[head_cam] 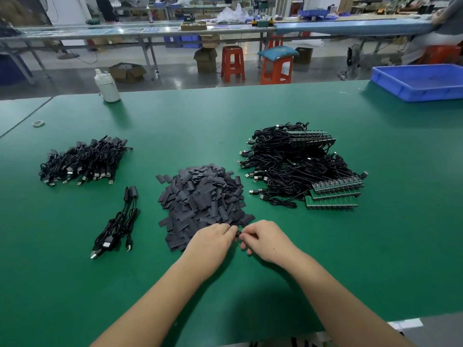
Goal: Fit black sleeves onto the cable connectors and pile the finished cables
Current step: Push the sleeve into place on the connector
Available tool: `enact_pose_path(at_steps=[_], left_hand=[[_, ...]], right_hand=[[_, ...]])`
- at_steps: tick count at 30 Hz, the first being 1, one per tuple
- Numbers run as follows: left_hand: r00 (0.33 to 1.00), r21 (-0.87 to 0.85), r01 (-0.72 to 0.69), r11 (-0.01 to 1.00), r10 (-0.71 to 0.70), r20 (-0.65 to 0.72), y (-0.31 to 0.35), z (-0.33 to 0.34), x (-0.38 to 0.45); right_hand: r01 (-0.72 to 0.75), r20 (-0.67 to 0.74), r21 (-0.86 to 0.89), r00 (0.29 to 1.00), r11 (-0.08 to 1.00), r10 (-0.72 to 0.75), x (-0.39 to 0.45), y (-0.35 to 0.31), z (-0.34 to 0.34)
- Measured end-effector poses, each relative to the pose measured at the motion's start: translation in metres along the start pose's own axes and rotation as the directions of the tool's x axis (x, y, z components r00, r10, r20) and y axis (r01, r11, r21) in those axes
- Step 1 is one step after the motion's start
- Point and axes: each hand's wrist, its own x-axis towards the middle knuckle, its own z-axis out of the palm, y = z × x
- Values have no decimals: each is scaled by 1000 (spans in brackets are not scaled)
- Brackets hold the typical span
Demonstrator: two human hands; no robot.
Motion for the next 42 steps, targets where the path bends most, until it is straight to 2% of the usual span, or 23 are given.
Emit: enact_pose_path(at_steps=[4, 6, 7, 8, 10, 11, 12, 13, 16, 19, 20, 22, 23, 25, 26, 27, 29, 31, 34, 36, 38, 40, 42], left_hand=[[993, -20, -30, 999, 27, -113, -4, 8, -2], [977, -184, 86, 979, -119, -176, -5, 10, 0], [945, -326, 185, 927, -259, -201, -4, 9, 1], [887, -487, 273, 829, -413, -206, -2, 7, 1], [763, -754, 378, 537, -642, -75, -2, 3, 3], [753, -853, 381, 357, -655, 62, -1, 1, 4], [786, -902, 378, 210, -587, 193, 1, -1, 5], [828, -914, 381, 143, -493, 268, 6, -2, 4], [896, -941, 337, 26, -315, 312, 20, -3, 3], [879, -942, 332, -52, -345, 329, 23, -4, 6], [858, -936, 346, -64, -382, 344, 22, -5, 6], [816, -930, 362, -60, -463, 347, 16, -10, 4], [798, -926, 377, 9, -511, 320, 10, -13, 1], [760, -841, 456, 291, -619, 198, -8, -19, -6], [736, -770, 503, 392, -661, 144, -21, -23, -10], [713, -718, 541, 437, -692, 116, -35, -28, -13], [668, -603, 630, 489, -738, 100, -69, -32, -21], [618, -436, 726, 532, -783, 74, -105, -31, -32], [545, -167, 830, 533, -837, 37, -152, -21, -56], [509, 3, 860, 510, -859, 59, -169, -16, -70], [497, 100, 860, 500, -866, 57, -177, -11, -79], [493, 160, 857, 491, -870, 28, -179, -8, -82], [491, 222, 849, 480, -871, 6, -174, -8, -81]], right_hand=[[-64, 47, 201, 997, 978, 56, -1, 0, -3], [-97, 76, 358, 994, 929, 75, -1, 0, -6], [-111, 83, 451, 993, 885, 82, -1, -1, -8], [-119, 85, 552, 993, 825, 86, -1, -2, -10], [-115, 83, 748, 993, 654, 81, -1, -6, -18], [-103, 76, 829, 994, 550, 72, 1, -9, -23], [-85, 65, 893, 996, 442, 61, 2, -13, -27], [-66, 51, 939, 997, 337, 53, 5, -18, -30], [-25, 19, 994, 998, 105, 58, 13, -31, -33], [10, -12, 999, 997, 32, 74, 21, -38, -28], [21, -26, 998, 996, 58, 84, 23, -39, -26], [43, -66, 973, 993, 226, 96, 27, -37, -21], [50, -89, 936, 991, 349, 98, 27, -35, -18], [52, -150, 782, 983, 622, 106, 28, -27, -13], [45, -188, 655, 977, 754, 105, 27, -21, -12], [29, -221, 508, 970, 861, 98, 27, -14, -11], [-36, -273, 265, 956, 963, 111, 25, 3, -14], [-108, -354, 180, 920, 978, 167, 23, 23, -22], [-193, -524, 142, 817, 971, 239, 22, 53, -43], [-254, -639, 47, 736, 966, 224, 21, 72, -60], [-320, -719, -91, 676, 943, 160, 21, 89, -77], [-392, -735, -233, 670, 890, 103, 21, 106, -95], [-451, -697, -369, 713, 813, 80, 24, 121, -111]])
